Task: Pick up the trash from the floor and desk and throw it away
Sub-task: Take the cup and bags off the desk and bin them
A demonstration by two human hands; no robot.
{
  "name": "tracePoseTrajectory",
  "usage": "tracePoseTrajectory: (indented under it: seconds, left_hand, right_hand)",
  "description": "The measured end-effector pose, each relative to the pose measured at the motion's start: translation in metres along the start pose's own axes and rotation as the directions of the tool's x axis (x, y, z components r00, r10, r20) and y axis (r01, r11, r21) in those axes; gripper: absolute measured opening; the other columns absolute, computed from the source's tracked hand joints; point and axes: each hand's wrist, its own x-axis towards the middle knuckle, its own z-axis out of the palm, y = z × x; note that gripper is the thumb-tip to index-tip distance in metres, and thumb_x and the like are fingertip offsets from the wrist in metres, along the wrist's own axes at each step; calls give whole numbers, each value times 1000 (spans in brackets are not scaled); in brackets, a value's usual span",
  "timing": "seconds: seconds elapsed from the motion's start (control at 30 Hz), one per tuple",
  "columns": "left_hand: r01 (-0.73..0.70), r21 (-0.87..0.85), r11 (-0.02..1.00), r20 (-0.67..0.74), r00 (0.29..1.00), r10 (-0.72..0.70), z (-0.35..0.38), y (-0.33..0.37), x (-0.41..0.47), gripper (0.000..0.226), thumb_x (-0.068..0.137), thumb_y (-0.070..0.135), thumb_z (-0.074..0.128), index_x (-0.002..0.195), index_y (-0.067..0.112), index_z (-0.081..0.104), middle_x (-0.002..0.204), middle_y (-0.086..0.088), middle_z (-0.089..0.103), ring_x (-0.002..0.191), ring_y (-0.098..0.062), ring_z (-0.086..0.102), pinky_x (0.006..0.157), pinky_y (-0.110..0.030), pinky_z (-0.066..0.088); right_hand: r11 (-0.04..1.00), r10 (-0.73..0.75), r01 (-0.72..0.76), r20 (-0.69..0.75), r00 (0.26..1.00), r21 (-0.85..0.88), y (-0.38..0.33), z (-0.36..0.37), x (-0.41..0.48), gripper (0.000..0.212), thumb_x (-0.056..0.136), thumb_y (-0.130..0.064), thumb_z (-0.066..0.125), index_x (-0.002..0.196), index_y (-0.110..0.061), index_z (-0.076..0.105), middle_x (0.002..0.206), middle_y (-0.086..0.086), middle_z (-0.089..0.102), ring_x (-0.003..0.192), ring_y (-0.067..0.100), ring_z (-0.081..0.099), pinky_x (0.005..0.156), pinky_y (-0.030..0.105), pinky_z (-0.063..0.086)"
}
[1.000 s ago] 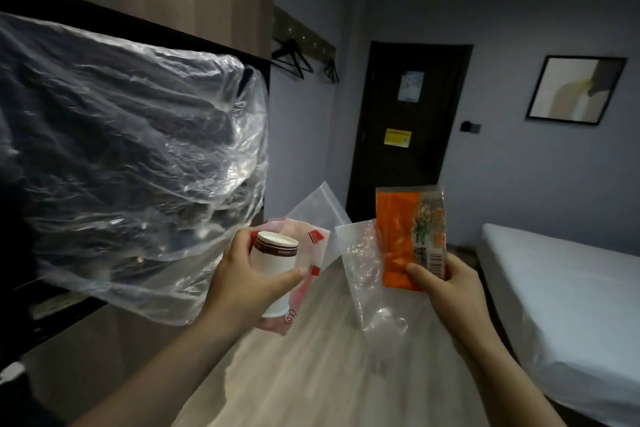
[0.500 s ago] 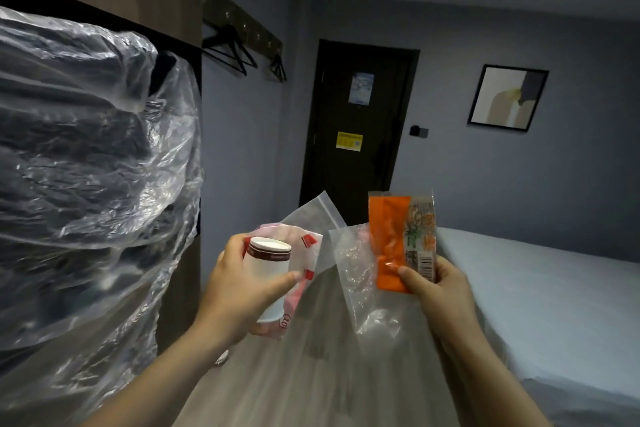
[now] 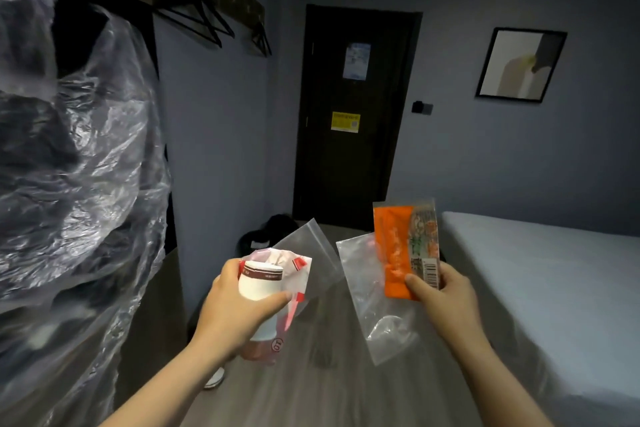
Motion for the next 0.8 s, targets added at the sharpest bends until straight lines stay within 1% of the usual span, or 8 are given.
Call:
tracePoseTrajectory:
  seconds: [0.1, 0.2, 0.3, 0.37, 0.43, 0.6, 0.7, 0.8]
  left_hand:
    - [27, 66, 997, 6, 1000, -27, 19, -18, 48, 79, 41, 61, 77, 110, 38, 46, 104, 10, 60, 85, -6, 60, 58, -19, 45]
    - [64, 129, 990, 9, 998, -66, 40, -29, 98, 79, 41, 63, 74, 110, 37, 45, 105, 8, 58, 86, -7, 59, 59, -23, 45]
    - [85, 178, 980, 12, 996, -88, 59, -35, 145, 74, 44, 61, 75, 107, 37, 44, 105, 8, 58, 85, -7, 58, 59, -22, 44]
    - [101, 190, 977, 0, 995, -103, 70, -42, 174, 73, 48, 59, 77, 108, 36, 44, 105, 8, 58, 85, -7, 58, 58, -21, 43]
    - [121, 202, 972, -3, 992, -123, 78, -50, 200, 72, 49, 57, 79, 109, 35, 43, 104, 9, 58, 83, -7, 58, 56, -19, 42]
    - [179, 209, 961, -33, 984, -176, 87, -80, 266, 71, 51, 55, 80, 108, 34, 43, 101, 9, 58, 81, -6, 58, 55, -20, 42]
    - [210, 199, 957, -50, 978, -204, 92, -102, 312, 71, 54, 52, 82, 109, 33, 42, 101, 10, 58, 79, -5, 57, 55, -18, 41]
    - [223, 173, 959, -62, 975, -215, 95, -117, 365, 72, 54, 49, 83, 111, 29, 44, 101, 8, 57, 78, -2, 54, 55, -18, 39]
  right_hand:
    - [1000, 21, -21, 7, 1000, 3, 26, 21, 46, 16, 80, -16, 72, 86, -29, 67, 81, -10, 71, 72, 0, 66, 56, 13, 46]
    - [999, 39, -39, 20, 999, -7, 47, 40, 98, 19, 80, -13, 71, 80, -31, 66, 77, -10, 71, 73, 4, 66, 58, 19, 46]
    - [999, 48, -48, 45, 998, -8, 64, 62, 149, 21, 80, -12, 70, 77, -32, 65, 74, -12, 70, 70, 1, 64, 56, 18, 44]
    - [999, 54, -53, 68, 996, -9, 75, 79, 181, 19, 80, -11, 70, 80, -30, 66, 75, -11, 70, 70, 0, 64, 57, 17, 45]
    - [998, 70, -70, 89, 994, -9, 86, 96, 207, 18, 80, -11, 70, 84, -28, 67, 76, -11, 69, 73, 2, 65, 59, 19, 47]
    - [996, 89, -85, 130, 987, -40, 111, 147, 267, 18, 80, -9, 70, 82, -27, 67, 74, -11, 68, 71, 2, 63, 58, 18, 44]
    - [994, 107, -102, 141, 984, -43, 123, 182, 302, 22, 80, -8, 69, 77, -29, 65, 74, -7, 70, 73, 8, 66, 61, 24, 49]
    - [993, 115, -108, 144, 983, -52, 129, 219, 341, 22, 81, -8, 69, 78, -29, 65, 77, -3, 71, 76, 15, 67, 66, 30, 53]
